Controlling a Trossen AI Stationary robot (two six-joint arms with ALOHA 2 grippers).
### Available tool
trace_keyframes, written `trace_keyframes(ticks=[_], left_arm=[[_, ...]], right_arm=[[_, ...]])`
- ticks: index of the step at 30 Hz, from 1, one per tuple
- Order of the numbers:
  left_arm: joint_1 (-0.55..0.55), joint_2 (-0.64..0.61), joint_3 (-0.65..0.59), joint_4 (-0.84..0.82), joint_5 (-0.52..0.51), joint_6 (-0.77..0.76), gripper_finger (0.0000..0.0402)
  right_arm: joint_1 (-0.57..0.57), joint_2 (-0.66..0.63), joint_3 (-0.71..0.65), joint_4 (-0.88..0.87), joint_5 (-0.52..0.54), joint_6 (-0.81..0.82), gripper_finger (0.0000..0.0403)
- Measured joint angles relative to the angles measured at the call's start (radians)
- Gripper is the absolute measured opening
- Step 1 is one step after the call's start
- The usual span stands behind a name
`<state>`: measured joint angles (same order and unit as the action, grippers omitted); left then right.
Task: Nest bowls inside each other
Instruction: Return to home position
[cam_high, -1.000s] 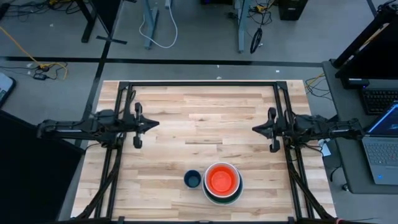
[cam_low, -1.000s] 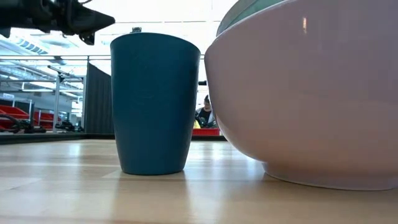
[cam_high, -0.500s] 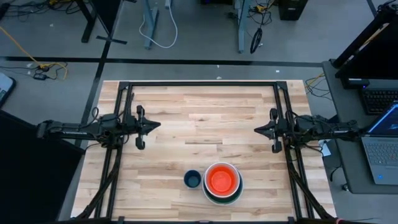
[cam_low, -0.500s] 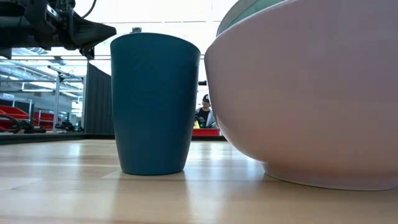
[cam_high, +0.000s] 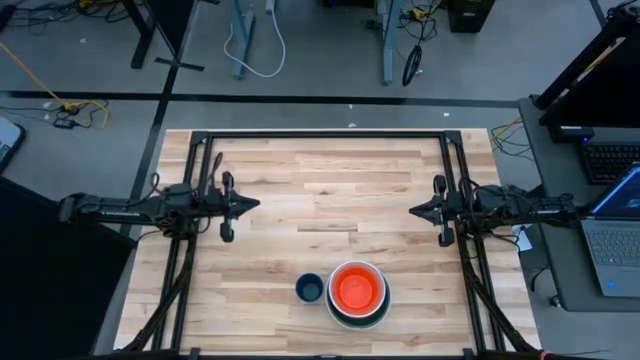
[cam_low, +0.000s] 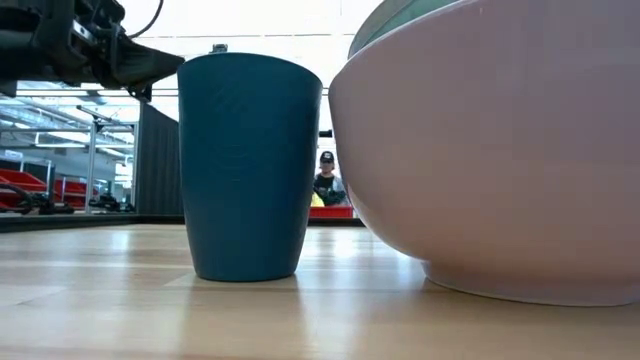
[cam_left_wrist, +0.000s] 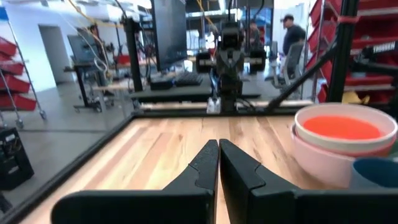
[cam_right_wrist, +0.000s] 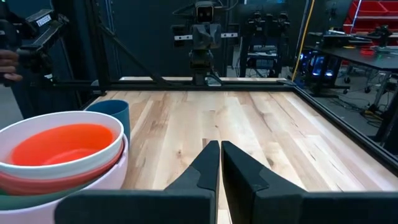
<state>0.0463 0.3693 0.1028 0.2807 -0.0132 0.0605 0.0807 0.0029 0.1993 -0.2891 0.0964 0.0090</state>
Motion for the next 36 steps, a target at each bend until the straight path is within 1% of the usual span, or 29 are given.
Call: trace_keyframes(ticks=[4,7,10,14,20,32,36], left_arm=[[0.000,-0.020,-0.016,0.017,0.002,0.006,0.0000],[0.000,-0.062,-0.050,0.027,0.001,-0.002,0.0000],[0.000,-0.109,-0.078,0.021,-0.014,-0.027,0.0000],[0.001,-0.150,-0.079,0.026,-0.018,-0.029,0.0000],[0.000,-0.197,-0.079,-0.065,-0.026,-0.025,0.0000],[0.000,-0.321,-0.079,-0.204,-0.025,-0.027,0.0000],[0.000,-0.365,-0.079,-0.254,-0.025,-0.027,0.0000]], right_arm=[[0.000,0.000,0.000,0.000,0.000,-0.004,0.0000],[0.000,0.000,-0.017,0.021,0.000,0.006,0.0000],[0.000,0.000,-0.064,0.078,-0.001,0.027,0.0000],[0.000,0.000,-0.110,0.167,-0.018,0.038,0.0000],[0.000,0.000,-0.129,0.160,-0.049,0.074,0.0000],[0.000,0.000,-0.131,0.147,-0.074,0.077,0.0000],[0.000,0.000,-0.131,0.142,-0.102,0.084,0.0000]])
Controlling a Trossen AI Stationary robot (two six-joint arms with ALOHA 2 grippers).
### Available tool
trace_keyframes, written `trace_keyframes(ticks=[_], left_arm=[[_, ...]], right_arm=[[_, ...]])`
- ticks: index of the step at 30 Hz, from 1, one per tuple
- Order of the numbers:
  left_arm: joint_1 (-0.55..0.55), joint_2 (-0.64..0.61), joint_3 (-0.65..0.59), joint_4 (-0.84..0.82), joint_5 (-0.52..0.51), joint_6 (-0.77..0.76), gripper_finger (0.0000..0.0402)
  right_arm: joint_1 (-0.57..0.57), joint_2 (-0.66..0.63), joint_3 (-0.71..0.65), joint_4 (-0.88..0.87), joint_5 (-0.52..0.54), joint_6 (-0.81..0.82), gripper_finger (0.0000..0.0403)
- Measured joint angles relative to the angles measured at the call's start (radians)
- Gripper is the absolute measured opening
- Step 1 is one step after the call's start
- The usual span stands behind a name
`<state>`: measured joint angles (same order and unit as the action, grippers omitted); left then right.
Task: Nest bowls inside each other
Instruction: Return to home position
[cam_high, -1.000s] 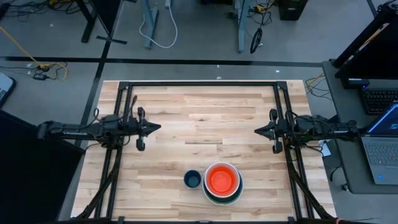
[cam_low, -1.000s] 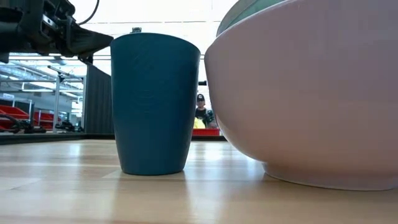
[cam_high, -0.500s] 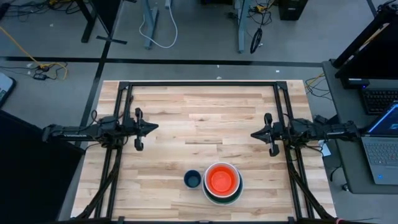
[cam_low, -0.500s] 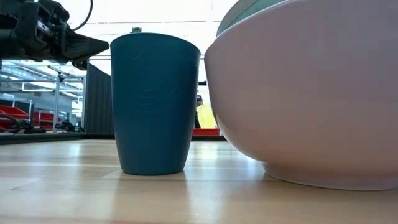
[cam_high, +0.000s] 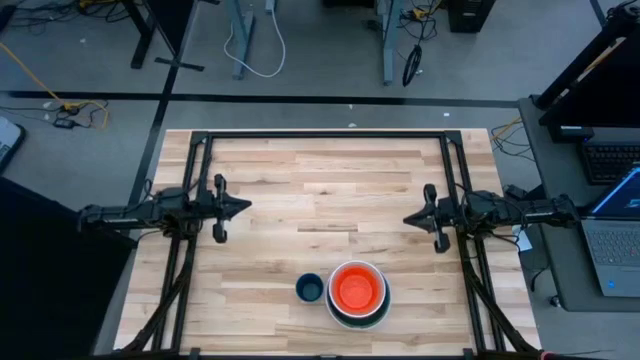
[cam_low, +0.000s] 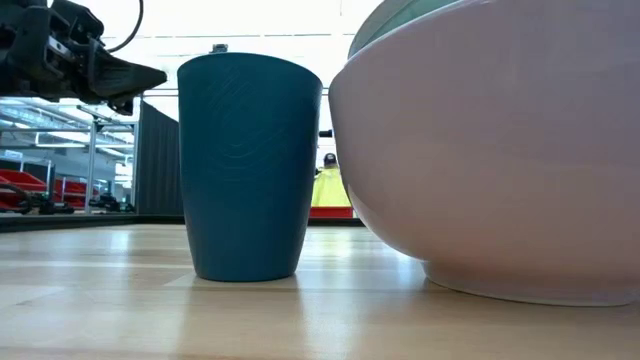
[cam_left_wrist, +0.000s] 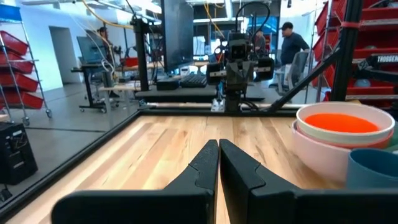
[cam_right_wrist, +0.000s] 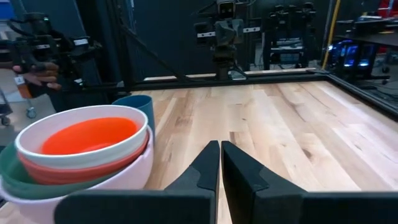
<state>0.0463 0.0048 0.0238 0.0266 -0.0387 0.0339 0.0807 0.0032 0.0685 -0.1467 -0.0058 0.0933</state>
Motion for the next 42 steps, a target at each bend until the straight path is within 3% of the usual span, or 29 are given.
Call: trace_keyframes(ticks=[42], left_arm=[[0.000,-0.005,0.000,-0.059,0.035,-0.029,0.0000]], right_arm=[[0.000,0.077,0.000,0.001,-0.021,0.034,0.0000]])
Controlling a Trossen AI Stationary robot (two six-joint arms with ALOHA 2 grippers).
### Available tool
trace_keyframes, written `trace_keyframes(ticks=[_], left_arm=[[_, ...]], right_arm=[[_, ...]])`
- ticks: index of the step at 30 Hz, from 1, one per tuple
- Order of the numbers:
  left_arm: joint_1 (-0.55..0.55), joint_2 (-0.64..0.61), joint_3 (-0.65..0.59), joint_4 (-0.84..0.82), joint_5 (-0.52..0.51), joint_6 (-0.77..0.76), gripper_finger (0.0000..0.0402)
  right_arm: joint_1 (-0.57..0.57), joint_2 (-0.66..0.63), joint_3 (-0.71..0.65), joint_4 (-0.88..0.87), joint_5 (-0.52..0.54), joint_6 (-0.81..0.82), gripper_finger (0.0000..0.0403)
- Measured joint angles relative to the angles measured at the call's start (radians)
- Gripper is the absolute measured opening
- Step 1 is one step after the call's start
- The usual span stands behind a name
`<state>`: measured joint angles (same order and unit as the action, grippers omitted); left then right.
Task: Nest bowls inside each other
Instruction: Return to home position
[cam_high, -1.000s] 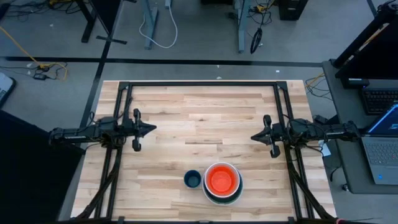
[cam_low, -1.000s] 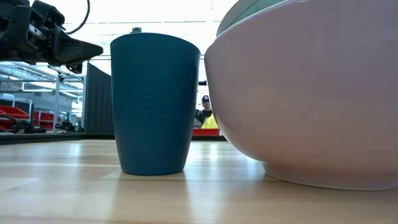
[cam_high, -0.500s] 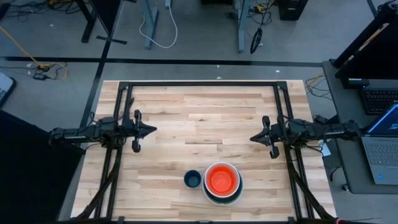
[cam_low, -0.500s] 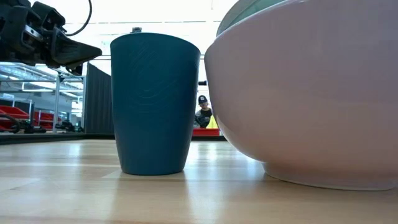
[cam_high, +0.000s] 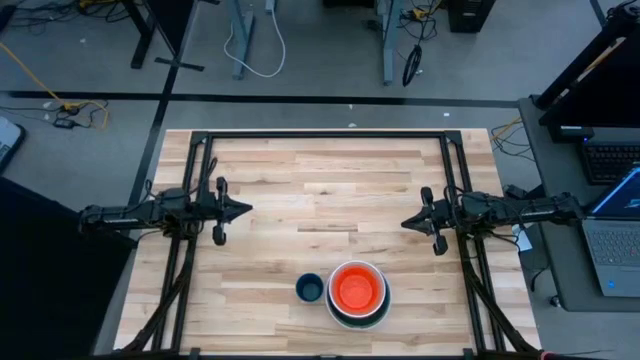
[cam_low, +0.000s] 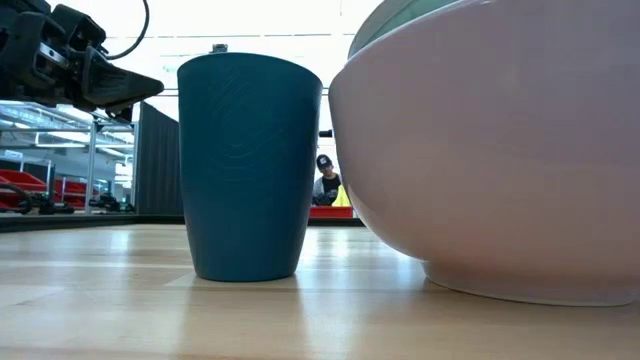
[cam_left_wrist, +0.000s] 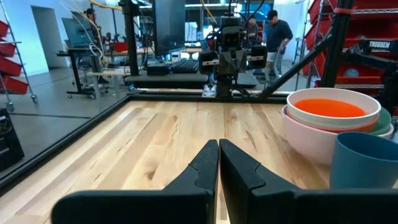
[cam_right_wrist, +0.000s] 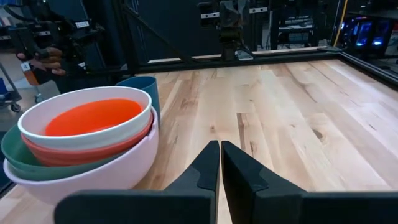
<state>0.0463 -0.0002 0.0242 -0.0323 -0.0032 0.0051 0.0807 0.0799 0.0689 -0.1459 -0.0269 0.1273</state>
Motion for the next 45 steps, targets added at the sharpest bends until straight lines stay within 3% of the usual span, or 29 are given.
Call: trace_keyframes(ticks=[8,45], left_arm=[[0.001,0.000,0.000,0.009,-0.075,-0.026,0.0000],[0.000,0.000,0.000,0.008,-0.079,-0.024,0.0000]], right_arm=[[0.000,0.000,0.000,0.000,0.001,-0.010,0.0000],[-0.001,0.000,0.000,0.000,0.027,-0.061,0.0000]])
